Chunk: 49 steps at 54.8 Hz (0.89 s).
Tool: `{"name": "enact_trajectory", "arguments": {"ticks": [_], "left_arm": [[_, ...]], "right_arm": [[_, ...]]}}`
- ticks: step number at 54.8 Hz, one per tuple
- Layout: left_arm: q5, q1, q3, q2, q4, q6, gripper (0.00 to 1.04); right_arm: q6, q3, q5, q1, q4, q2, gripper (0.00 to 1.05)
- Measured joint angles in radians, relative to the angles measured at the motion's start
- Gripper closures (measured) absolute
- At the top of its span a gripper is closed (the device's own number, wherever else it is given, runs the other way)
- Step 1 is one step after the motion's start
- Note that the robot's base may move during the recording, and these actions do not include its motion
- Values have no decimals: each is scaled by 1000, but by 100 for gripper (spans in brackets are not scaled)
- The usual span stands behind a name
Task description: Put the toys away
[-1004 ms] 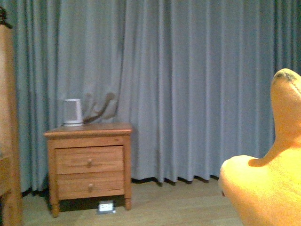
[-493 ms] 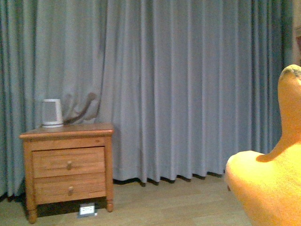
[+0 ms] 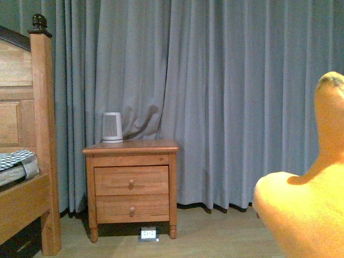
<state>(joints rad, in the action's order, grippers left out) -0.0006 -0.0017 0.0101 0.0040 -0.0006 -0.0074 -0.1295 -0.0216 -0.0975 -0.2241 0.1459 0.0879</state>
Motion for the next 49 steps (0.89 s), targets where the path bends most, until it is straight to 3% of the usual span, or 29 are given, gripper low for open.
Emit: {"name": "enact_trajectory", "arguments": {"ticks": [49], "left_arm": [[0, 0, 0, 0, 0, 0, 6]], "right_arm": [[0, 0, -3, 0, 0, 0, 84]]}}
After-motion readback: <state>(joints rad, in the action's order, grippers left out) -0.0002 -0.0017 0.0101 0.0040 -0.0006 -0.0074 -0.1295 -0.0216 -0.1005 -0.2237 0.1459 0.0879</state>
